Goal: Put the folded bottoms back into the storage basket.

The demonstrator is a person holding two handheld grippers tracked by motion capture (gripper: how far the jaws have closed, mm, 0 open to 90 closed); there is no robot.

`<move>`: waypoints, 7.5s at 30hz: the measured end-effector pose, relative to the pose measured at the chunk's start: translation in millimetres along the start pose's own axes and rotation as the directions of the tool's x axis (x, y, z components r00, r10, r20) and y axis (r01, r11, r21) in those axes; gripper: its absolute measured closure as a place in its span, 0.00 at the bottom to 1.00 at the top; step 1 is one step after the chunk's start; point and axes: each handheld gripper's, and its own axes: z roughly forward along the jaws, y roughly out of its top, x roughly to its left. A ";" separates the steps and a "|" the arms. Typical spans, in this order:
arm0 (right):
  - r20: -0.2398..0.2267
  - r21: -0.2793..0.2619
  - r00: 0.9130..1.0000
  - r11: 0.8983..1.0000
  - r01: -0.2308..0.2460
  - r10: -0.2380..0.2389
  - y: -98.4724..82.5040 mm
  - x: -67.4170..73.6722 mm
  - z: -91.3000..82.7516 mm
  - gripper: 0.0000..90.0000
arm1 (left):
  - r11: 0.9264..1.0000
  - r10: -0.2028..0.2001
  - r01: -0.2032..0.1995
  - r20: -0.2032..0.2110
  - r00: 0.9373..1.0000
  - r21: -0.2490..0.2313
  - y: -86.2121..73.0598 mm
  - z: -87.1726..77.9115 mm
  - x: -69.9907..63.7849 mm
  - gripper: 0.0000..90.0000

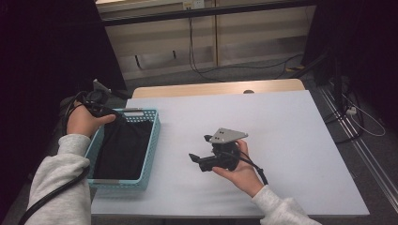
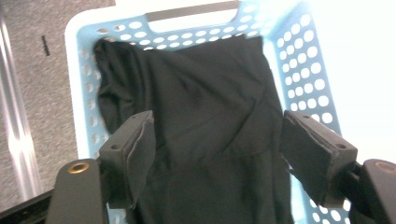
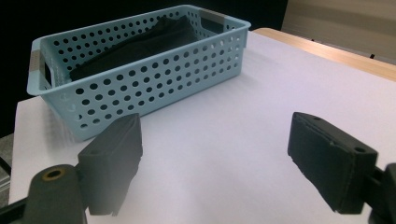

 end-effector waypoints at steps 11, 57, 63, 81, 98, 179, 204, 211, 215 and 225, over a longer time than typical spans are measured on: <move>0.025 0.013 0.999 1.000 -0.028 0.028 -18.5 -15.7 -19.7 0.19 | 0.999 0.031 -0.030 0.014 0.999 -0.017 -2.8 2.1 -12.1 0.29; 0.090 0.033 0.994 0.997 -0.065 0.061 -49.5 -46.2 -63.0 0.18 | 0.986 0.165 -0.158 0.132 0.977 -0.062 -30.3 18.0 -63.0 0.26; 0.090 0.043 0.994 0.997 -0.061 0.057 -51.9 -47.1 -64.0 0.18 | 0.982 0.185 -0.176 0.150 0.971 -0.071 -29.6 19.1 -71.0 0.26; 0.107 0.025 0.991 0.997 -0.078 0.075 -51.4 -55.5 -68.3 0.17 | 0.978 0.203 -0.190 0.172 0.964 -0.091 -24.6 21.4 -88.3 0.26; 0.133 0.036 0.989 0.996 -0.075 0.070 -56.8 -61.1 -79.8 0.17 | 0.967 0.247 -0.225 0.224 0.943 -0.118 -27.5 31.7 -116.2 0.25; 0.144 0.188 0.989 0.981 -0.049 0.021 -95.8 -74.4 -124.6 0.17 | 0.928 0.364 -0.301 0.365 0.857 -0.219 -89.4 86.7 -162.8 0.19; 0.153 0.200 0.988 0.978 -0.060 0.029 -102.7 -81.9 -140.4 0.16 | 0.917 0.374 -0.276 0.373 0.849 -0.289 -101.8 92.7 -158.4 0.16; 0.153 0.204 0.988 0.977 -0.059 0.028 -104.2 -82.9 -144.0 0.16 | 0.914 0.378 -0.277 0.368 0.850 -0.297 -106.5 93.5 -152.9 0.15; 0.155 0.198 0.987 0.978 -0.060 0.030 -104.4 -83.3 -145.5 0.16 | 0.909 0.386 -0.281 0.367 0.846 -0.308 -109.1 92.0 -153.3 0.14; 0.158 0.199 0.987 0.978 -0.063 0.032 -106.2 -83.5 -150.6 0.16 | 0.898 0.404 -0.287 0.367 0.838 -0.333 -114.8 92.0 -155.4 0.11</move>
